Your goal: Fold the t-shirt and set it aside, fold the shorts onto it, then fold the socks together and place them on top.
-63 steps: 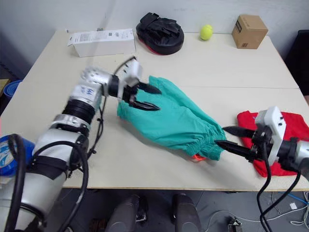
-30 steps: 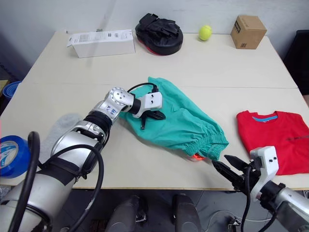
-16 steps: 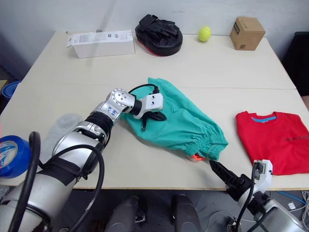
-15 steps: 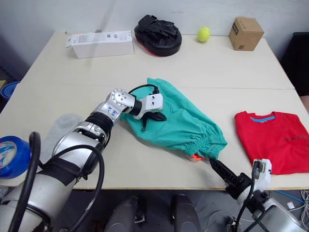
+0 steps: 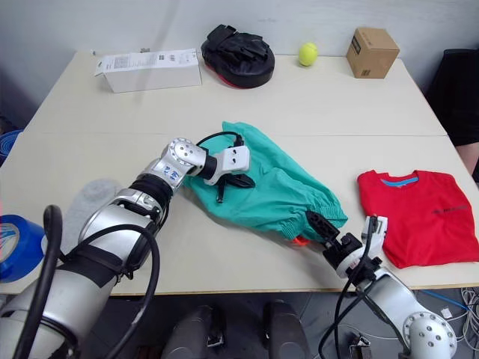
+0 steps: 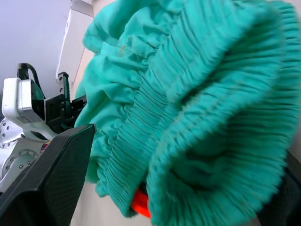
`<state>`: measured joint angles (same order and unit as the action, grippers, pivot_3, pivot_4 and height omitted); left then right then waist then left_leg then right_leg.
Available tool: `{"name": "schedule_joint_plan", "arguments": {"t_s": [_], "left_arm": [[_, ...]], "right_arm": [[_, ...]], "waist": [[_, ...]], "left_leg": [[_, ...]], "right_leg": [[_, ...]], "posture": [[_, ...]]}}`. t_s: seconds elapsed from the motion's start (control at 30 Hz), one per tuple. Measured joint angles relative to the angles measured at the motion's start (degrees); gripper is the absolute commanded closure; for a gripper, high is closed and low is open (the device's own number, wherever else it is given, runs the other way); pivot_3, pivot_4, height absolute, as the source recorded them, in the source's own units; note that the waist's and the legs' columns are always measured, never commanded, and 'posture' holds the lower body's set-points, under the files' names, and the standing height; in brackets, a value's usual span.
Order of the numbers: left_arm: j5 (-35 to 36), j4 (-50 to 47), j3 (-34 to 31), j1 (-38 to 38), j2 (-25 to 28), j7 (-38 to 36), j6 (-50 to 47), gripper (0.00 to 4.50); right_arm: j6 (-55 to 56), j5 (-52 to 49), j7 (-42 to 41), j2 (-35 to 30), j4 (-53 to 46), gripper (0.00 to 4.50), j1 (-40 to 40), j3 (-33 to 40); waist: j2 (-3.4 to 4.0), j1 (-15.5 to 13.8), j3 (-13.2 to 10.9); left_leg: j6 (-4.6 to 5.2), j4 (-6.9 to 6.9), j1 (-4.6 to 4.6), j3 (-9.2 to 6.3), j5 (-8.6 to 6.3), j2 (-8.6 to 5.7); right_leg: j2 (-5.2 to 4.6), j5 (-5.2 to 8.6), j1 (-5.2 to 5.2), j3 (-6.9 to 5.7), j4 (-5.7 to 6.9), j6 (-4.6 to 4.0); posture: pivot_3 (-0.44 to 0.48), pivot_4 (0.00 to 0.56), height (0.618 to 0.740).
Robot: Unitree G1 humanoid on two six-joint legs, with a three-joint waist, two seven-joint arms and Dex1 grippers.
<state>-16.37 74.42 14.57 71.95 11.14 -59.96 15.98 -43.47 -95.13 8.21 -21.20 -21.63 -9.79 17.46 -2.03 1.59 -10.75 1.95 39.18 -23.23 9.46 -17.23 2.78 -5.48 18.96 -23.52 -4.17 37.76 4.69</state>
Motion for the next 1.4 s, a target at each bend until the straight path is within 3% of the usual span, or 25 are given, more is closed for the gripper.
{"name": "schedule_joint_plan", "arguments": {"t_s": [0.3,0.5,0.63,0.67,0.8,0.97,1.07,1.17,1.23,1.3,1.4], "left_arm": [[-0.5,0.0,0.0,0.0,0.3,0.1,0.3,4.5],[-0.6,0.0,0.0,0.0,0.4,0.3,0.5,4.5],[-0.7,0.0,0.0,-0.1,0.6,0.4,1.0,4.5],[-0.7,-0.1,0.0,-0.2,0.7,0.4,1.2,4.5],[-0.7,-0.2,0.0,-0.3,0.9,0.5,1.7,4.5],[-0.5,-0.2,-0.3,-0.6,1.9,0.5,2.0,4.5],[-0.2,-0.1,-0.6,-0.6,2.2,0.3,1.6,4.5],[0.4,-0.2,-1.2,-0.6,3.3,-1.4,1.6,3.89],[0.8,-0.6,-1.9,-0.6,4.7,-2.6,1.7,3.27],[1.6,-1.8,-2.8,-0.6,6.1,-4.5,1.7,2.71],[2.8,-2.8,-3.9,-0.3,8.0,-6.1,1.6,1.71]], "right_arm": [[0.4,5.4,0.6,2.9,2.9,0.03,7.5,-3.7],[0.0,6.7,0.3,2.8,3.4,0.03,8.0,-3.8],[-0.9,7.2,-1.1,0.5,2.2,0.97,5.9,-3.6],[-1.4,7.4,-1.6,-0.7,1.5,1.3,4.8,-3.4],[-4.2,10.2,-7.1,-10.1,-4.2,1.3,-2.2,-1.9],[-5.0,15.7,-20.1,-22.7,-9.0,1.3,-11.5,8.7],[-5.7,15.6,-26.6,-26.9,-11.4,1.3,-12.6,12.8],[-5.3,18.9,-30.3,-28.3,-13.0,1.36,-10.4,12.1],[-4.2,19.4,-30.5,-28.4,-13.0,1.36,-4.6,11.8],[-3.7,19.2,-30.5,-28.8,-13.1,1.72,1.7,11.0],[-3.7,21.2,-30.1,-29.2,-12.6,2.64,9.5,6.7]], "waist": [[0.02,0.1,0.1],[0.01,0.0,0.1],[0.03,-0.1,0.1],[0.05,-0.2,0.1],[0.1,-0.5,0.1],[0.2,-1.3,0.1],[0.17,-1.3,0.1],[0.17,-1.4,0.1],[0.18,-1.3,0.1],[0.2,-1.4,0.1],[0.2,-1.4,0.1]], "left_leg": [[-0.02,0.0,0.03,0.03,0.01,0.03],[-0.01,0.0,0.03,0.02,0.0,0.01],[0.02,-0.04,0.01,0.01,-0.01,-0.02],[0.02,-0.06,0.01,0.02,-0.02,-0.03],[0.09,-0.05,-0.03,0.0,-0.06,-0.09],[0.16,-0.03,0.01,0.14,-0.09,-0.08],[0.14,-0.04,0.02,0.1,-0.08,-0.01],[0.13,-0.04,-0.01,0.12,-0.08,-0.03],[0.13,-0.03,0.0,0.21,-0.07,-0.06],[0.11,-0.02,-0.02,0.17,-0.06,-0.05],[0.11,-0.01,-0.05,0.15,-0.07,-0.05]], "right_leg": [[0.04,0.0,0.0,0.03,0.02,0.0],[0.01,0.0,0.0,0.03,0.02,0.0],[-0.01,0.0,0.0,0.01,0.0,0.0],[-0.03,0.0,0.0,0.01,-0.02,0.0],[-0.06,0.0,0.01,-0.01,-0.09,0.0],[-0.01,-0.03,0.01,-0.05,-0.16,0.05],[0.04,-0.03,0.01,-0.05,-0.15,0.05],[0.02,-0.02,-0.04,-0.09,-0.14,0.05],[-0.02,-0.03,-0.09,-0.13,-0.09,0.05],[-0.02,-0.03,-0.1,-0.14,-0.08,0.05],[-0.05,-0.02,-0.11,-0.14,-0.07,0.04]], "posture": [[0.0,0.15,0.74],[0.0,0.15,0.74],[0.0,0.15,0.74],[0.0,0.15,0.74],[0.0,0.15,0.74],[0.0,0.15,0.74],[0.0,0.15,0.74],[0.0,0.15,0.74],[0.0,0.15,0.74],[0.0,0.15,0.74],[0.0,0.15,0.74]]}}
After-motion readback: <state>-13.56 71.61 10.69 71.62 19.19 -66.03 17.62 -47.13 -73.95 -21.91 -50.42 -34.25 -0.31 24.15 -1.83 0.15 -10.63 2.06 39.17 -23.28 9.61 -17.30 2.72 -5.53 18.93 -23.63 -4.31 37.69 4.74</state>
